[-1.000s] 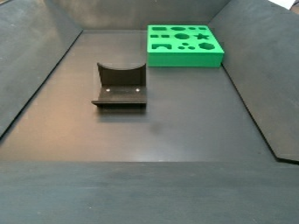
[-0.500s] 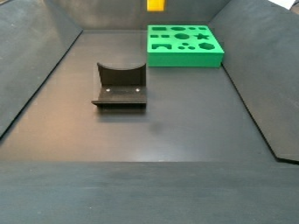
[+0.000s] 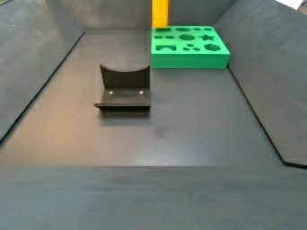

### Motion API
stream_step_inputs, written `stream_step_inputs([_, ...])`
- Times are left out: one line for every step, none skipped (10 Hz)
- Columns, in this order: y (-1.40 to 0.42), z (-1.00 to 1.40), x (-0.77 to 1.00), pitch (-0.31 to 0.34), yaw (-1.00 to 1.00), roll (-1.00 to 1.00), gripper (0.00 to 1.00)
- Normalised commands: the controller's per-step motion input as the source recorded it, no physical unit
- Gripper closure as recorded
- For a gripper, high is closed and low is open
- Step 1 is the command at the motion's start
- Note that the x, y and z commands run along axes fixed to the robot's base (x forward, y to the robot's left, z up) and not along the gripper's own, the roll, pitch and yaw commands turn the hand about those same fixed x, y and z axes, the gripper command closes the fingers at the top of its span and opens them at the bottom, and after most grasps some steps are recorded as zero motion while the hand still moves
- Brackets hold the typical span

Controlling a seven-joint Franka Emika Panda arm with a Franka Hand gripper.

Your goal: Insert the rectangle object.

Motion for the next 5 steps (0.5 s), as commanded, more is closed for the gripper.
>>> stream_step_inputs([0.00, -0.13, -0.07, -0.037, 0.00, 0.00, 1.00])
stream_step_inputs([-0.07, -0.29, -0.09, -0.079, 0.00, -0.08, 1.00])
stream_step_inputs([-0.18, -0.28, -0.09, -0.066, 0.00, -0.15, 1.00])
stream_step_inputs([-0.22, -0.23, -0.11, -0.067, 0.00, -0.18, 1.00])
stream_step_inputs([-0.18, -0.17, -0.04, -0.041, 0.00, -0.18, 1.00])
